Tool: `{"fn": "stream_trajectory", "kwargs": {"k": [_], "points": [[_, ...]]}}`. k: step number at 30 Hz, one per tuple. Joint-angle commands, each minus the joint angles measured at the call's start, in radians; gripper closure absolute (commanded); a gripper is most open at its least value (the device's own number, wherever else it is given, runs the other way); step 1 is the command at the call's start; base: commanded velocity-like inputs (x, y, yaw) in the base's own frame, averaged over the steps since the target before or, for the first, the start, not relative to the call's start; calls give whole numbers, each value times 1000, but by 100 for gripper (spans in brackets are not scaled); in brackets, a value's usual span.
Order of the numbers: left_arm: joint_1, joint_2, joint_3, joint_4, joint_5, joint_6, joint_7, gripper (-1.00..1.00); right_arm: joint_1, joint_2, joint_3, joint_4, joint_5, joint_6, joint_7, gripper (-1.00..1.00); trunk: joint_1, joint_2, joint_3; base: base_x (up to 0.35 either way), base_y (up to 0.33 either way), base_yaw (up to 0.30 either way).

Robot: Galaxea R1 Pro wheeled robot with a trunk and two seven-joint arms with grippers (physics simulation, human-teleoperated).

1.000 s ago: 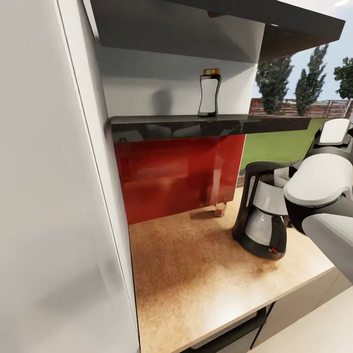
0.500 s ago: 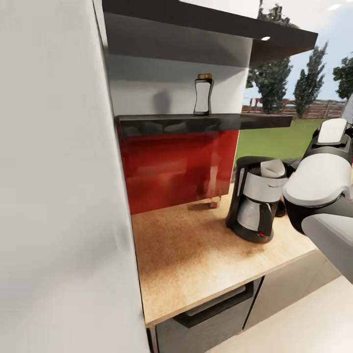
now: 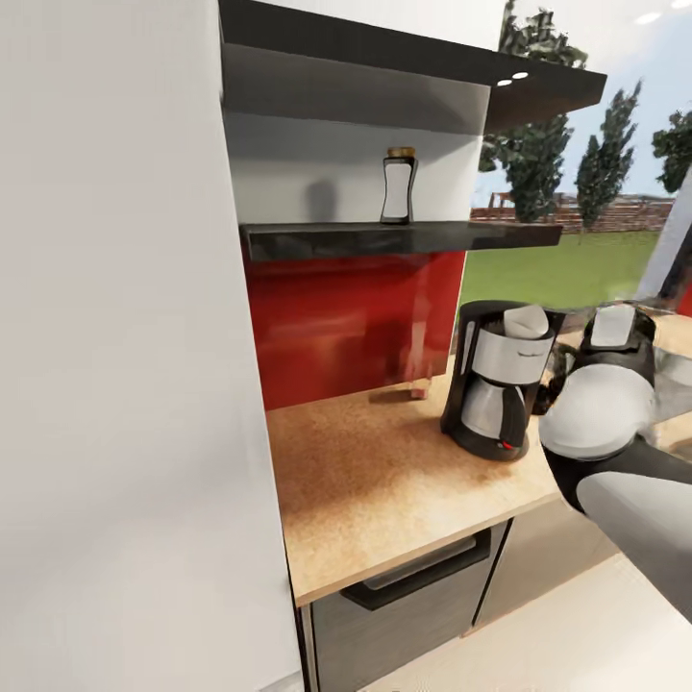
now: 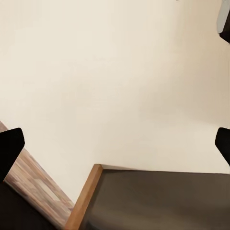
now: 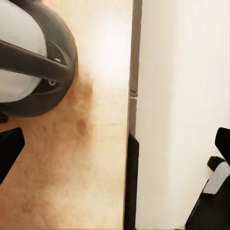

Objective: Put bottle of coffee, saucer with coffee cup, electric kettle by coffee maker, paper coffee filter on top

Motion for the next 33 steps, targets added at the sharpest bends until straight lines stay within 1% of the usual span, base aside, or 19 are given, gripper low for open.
{"fn": "stream_trajectory", "kwargs": {"k": [1, 3, 4, 5, 8, 9, 12, 15, 16, 18, 21, 24, 26, 27, 29, 30, 31, 32, 33], "points": [[0, 0, 2, -1, 3, 3, 2, -100, 17, 0, 0, -1, -10, 5, 8, -100, 0, -3, -2, -1, 0, 0], [0, 0, 2, -1, 6, 2, 2, -100, 105, 0, 5, 1, -7, 6, 90, -100, 0, -3, -2, 0, 0, 0], [0, 0, 2, -1, 7, 1, 2, -100, 131, 0, 8, 1, -6, 6, 112, -100, 0, -3, -2, 0, 0, 0], [0, -1, 3, -1, 10, -3, 2, -100, 241, 0, 40, 1, -4, 6, 197, -100, 0, -3, -2, 0, 0, 0], [0, -5, 3, -1, 12, -6, 2, -100, 410, 0, 131, -1, 0, 3, 302, -100, 0, -3, -2, 0, 0, 0], [0, -10, 4, -1, 13, -6, 2, -100, 489, 0, 163, -2, 2, 0, 361, -100, 0, -3, -2, 0, 0, 0], [0, -19, 5, -2, 13, -6, 2, -100, 608, 0, 192, -5, 23, -15, 477, -100, 0, -3, -2, 0, 0, 0], [0, -32, 4, -3, 13, -6, 2, -100, 692, 0, 200, -6, 67, -77, 542, -100, 0, -3, -2, 0, 0, 0], [0, -35, 4, -3, 13, -6, 2, -100, 704, 0, 200, -5, 75, -90, 550, -100, 0, -3, -2, 0, 0, 0], [0, -45, 3, -3, 13, -5, 2, -100, 761, 0, 202, -4, 98, -146, 609, -100, 0, -3, -2, 0, 0, 0], [0, -47, 2, -3, 11, -2, 2, -100, 817, 1, 203, -2, 105, -165, 669, -100, 0, -3, -2, 0, 0, 0], [0, -48, 3, -3, 10, -2, 2, -100, 876, 4, 205, 4, 107, -170, 703, -100, 0, -3, -2, 0, 0, 0], [0, -48, 3, -3, 11, -3, 2, -100, 904, 4, 206, 18, 108, -171, 729, -100, 0, -3, -2, 0, 0, 0], [0, -48, 3, -3, 11, -4, 2, -100, 923, 3, 209, 42, 113, -178, 755, -100, 0, -3, -2, 0, 0, 0], [0, -48, 4, -3, 11, -7, 2, -100, 963, -5, 231, 150, 192, -256, 836, -100, 0, -3, -2, 0, 0, 0], [0, -49, 4, -3, 11, -9, 2, -100, 975, -13, 240, 207, 250, -314, 873, -100, 0, -3, -2, 0, 0, 0], [0, -49, 3, -3, 12, -10, 2, -100, 985, -26, 246, 275, 320, -387, 917, -100, 0, -3, -2, 0, 0, 0], [0, -49, 3, -4, 12, -10, 2, -100, 988, -34, 249, 313, 359, -429, 940, -100, 0, -3, -2, 0, 0, 0], [0, -50, 5, -14, 13, -12, 2, -100, 998, -70, 254, 489, 525, -621, 1038, -100, 0, -3, -2, 0, 0, 0]]}}
